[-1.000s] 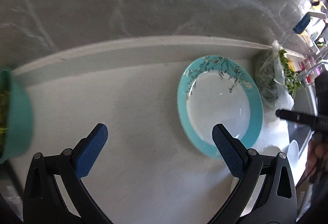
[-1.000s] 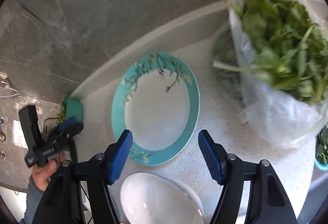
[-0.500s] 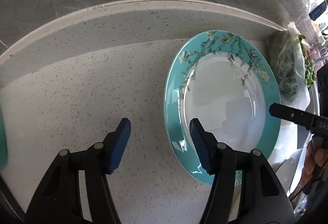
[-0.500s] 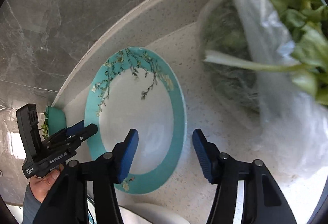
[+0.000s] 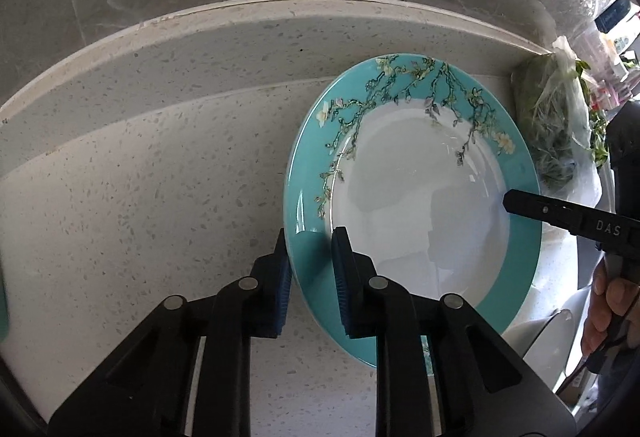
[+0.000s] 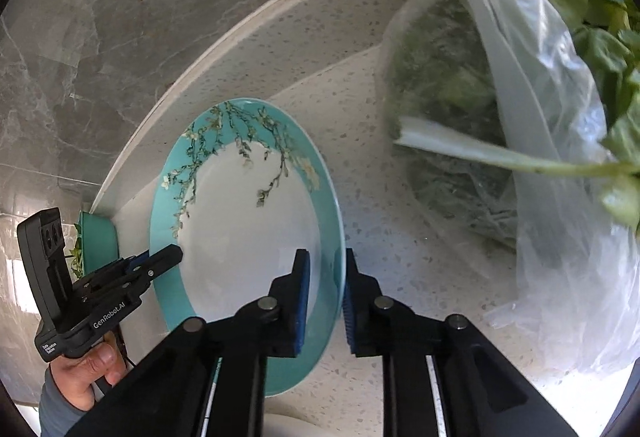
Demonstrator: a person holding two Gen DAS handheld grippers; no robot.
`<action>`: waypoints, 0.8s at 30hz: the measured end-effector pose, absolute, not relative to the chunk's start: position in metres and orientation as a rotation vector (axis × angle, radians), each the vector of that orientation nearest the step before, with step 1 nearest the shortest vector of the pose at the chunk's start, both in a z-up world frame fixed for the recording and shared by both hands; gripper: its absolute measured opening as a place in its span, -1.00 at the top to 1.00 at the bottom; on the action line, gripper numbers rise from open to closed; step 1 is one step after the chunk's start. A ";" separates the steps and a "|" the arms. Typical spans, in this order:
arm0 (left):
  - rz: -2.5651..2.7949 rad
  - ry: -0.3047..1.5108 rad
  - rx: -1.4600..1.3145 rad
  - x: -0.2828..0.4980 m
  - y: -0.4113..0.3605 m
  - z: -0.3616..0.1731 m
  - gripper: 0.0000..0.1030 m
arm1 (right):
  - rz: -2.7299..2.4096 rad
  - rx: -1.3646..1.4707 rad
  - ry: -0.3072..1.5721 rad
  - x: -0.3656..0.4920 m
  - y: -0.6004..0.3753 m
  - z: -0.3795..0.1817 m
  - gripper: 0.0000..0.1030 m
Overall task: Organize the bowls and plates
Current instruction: 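Lift the second teal floral plate and lower it onto the plate stack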
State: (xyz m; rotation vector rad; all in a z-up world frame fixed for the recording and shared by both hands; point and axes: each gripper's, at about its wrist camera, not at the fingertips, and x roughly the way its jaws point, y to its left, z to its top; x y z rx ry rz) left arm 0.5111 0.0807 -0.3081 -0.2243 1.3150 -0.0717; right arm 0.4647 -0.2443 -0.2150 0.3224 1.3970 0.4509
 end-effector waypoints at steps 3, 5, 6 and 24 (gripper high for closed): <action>-0.071 1.313 -0.218 0.511 0.081 -0.308 0.66 | 0.450 0.293 1.397 0.466 -0.243 -0.215 0.73; -0.069 1.315 -0.219 0.512 0.080 -0.309 0.66 | 0.449 0.274 1.394 0.465 -0.245 -0.215 0.74; -0.067 1.315 -0.218 0.512 0.080 -0.308 0.66 | 0.453 0.271 1.389 0.465 -0.245 -0.215 0.74; -0.018 1.257 -0.214 0.479 0.084 -0.277 0.66 | 0.500 0.222 1.329 0.450 -0.232 -0.192 0.74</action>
